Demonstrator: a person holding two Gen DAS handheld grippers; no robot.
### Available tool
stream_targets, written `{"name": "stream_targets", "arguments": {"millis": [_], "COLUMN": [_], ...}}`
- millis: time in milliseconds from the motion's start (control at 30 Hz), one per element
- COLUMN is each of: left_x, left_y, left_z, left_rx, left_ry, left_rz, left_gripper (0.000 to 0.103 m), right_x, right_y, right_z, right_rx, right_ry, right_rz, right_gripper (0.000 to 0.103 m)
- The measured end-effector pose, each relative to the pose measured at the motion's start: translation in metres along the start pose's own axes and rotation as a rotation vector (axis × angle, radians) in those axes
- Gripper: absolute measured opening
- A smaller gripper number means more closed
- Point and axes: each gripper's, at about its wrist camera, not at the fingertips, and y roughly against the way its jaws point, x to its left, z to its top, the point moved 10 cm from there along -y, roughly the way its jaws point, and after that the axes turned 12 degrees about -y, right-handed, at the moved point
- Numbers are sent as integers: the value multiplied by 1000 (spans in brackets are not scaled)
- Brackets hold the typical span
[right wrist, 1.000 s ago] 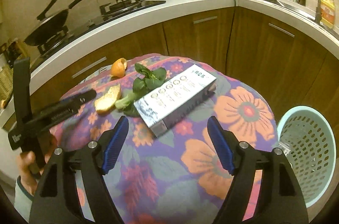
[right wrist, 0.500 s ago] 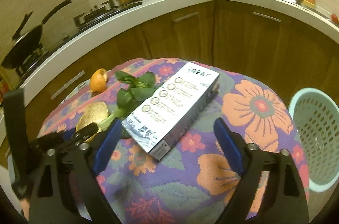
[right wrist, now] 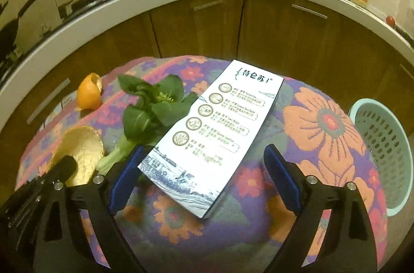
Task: Collect trash
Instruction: 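Grasp the white milk carton with the right tool while the left tool grasps an orange peel, then carry the carton and peel over the blue basket and open both tools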
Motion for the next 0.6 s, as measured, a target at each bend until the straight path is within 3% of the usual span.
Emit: {"name": "stream_targets", "arguments": {"millis": [167,367,500,600], "left_x": [0,-1,-8,-17], "left_y": [2,6,9,17], "left_z": [1,-1,0,2], "left_rx": [-10,-18,-19,-28], "left_ry": [-6,8,9,2], "left_rz": [4,-14,-32,-52], "left_gripper": [2,2,2,2], "right_x": [-14,-36,-42,-52], "right_y": [14,43,69,89], "right_z": [-6,-25,-56,-79], "right_rx": [4,38,91,80], "right_ry": [-19,12,161,292], "right_rz": [17,120,224,235], "right_gripper": [59,58,58,58]}}
